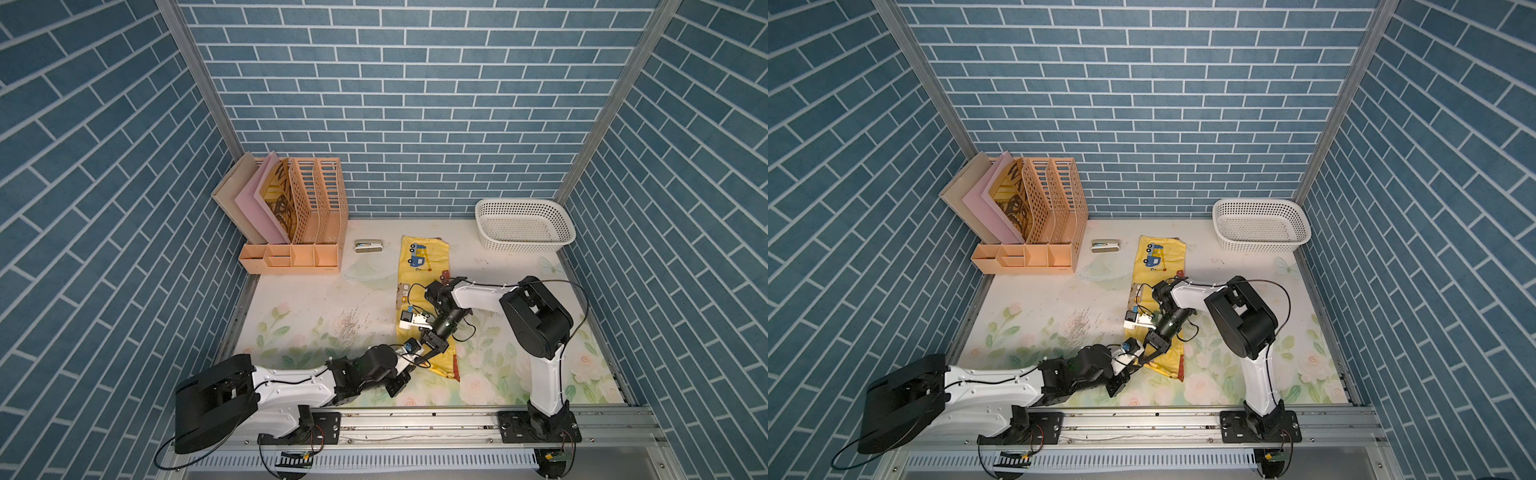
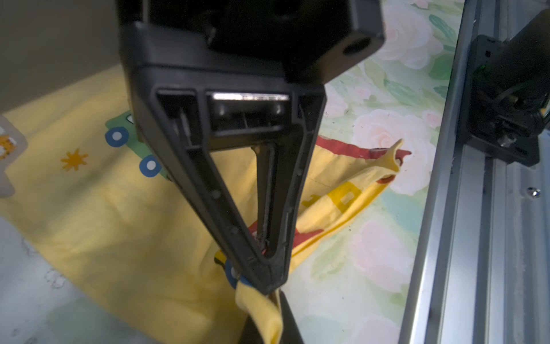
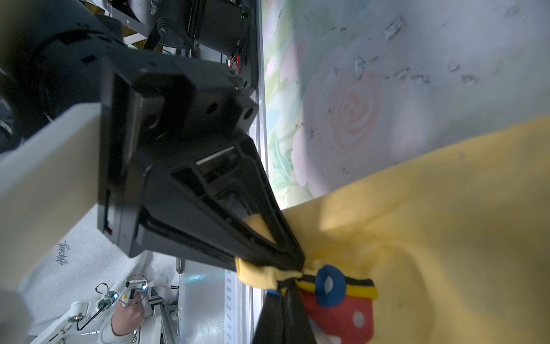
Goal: Roll up the pillowcase
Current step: Roll the pillowcase at the center of the board.
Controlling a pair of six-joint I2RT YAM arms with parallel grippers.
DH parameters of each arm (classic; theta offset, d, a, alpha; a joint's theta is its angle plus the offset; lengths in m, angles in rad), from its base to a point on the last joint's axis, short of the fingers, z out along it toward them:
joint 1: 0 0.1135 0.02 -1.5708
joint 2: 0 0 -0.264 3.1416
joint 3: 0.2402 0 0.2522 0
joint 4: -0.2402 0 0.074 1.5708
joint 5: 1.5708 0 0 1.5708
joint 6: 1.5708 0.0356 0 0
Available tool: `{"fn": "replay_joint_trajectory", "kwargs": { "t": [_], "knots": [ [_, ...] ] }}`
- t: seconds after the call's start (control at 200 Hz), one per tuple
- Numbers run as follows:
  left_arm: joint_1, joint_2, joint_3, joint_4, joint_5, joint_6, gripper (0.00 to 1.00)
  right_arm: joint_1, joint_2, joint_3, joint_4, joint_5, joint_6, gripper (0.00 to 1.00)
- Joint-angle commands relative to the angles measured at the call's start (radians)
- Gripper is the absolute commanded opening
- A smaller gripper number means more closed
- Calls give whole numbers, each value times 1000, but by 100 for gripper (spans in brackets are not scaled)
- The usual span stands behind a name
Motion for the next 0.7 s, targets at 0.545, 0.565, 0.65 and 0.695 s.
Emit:
{"fn": "replay_joint_trajectory", "kwargs": {
  "t": [0.545, 0.565, 0.65, 0.695],
  "knots": [
    [241, 114, 214, -201, 426, -17, 0, 277, -893, -439, 570, 1025, 343, 100],
    [241, 121, 216, -200, 431, -16, 0, 288, -892, -444, 568, 1028, 348, 99],
    [241, 125, 214, -198, 439, -23, 0, 320, -862, -455, 566, 1028, 362, 96],
    [241, 113, 208, -199, 434, -30, 0, 330, -833, -447, 557, 1041, 368, 93]
  ]
}}
